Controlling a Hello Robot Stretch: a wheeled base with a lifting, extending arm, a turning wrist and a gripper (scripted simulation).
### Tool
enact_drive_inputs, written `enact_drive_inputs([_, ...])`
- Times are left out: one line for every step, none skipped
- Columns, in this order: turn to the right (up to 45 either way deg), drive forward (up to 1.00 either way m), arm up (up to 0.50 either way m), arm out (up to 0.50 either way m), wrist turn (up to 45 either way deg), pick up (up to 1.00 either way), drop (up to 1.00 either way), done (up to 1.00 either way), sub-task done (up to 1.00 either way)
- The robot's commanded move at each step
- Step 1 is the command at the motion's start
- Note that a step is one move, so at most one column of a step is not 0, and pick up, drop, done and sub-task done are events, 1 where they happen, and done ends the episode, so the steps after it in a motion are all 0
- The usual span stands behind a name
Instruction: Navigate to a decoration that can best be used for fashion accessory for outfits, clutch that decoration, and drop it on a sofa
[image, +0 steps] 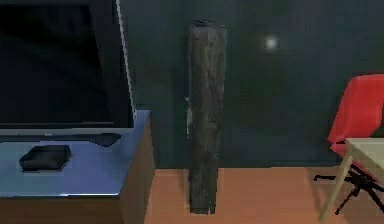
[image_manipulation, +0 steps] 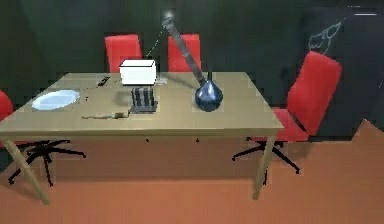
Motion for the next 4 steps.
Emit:
enact_drive_inputs([0.0, 0.35, 0.00, 0.00, 0.0, 0.00, 0.00, 0.00, 0.00])
enact_drive_inputs([-45.0, 0.00, 0.00, 0.00, 0.0, 0.00, 0.00, 0.00, 0.00])
enact_drive_inputs([-45.0, 0.00, 0.00, 0.00, 0.0, 0.00, 0.00, 0.00, 0.00])
enact_drive_inputs([-45.0, 0.00, 0.00, 0.00, 0.0, 0.00, 0.00, 0.00, 0.00])
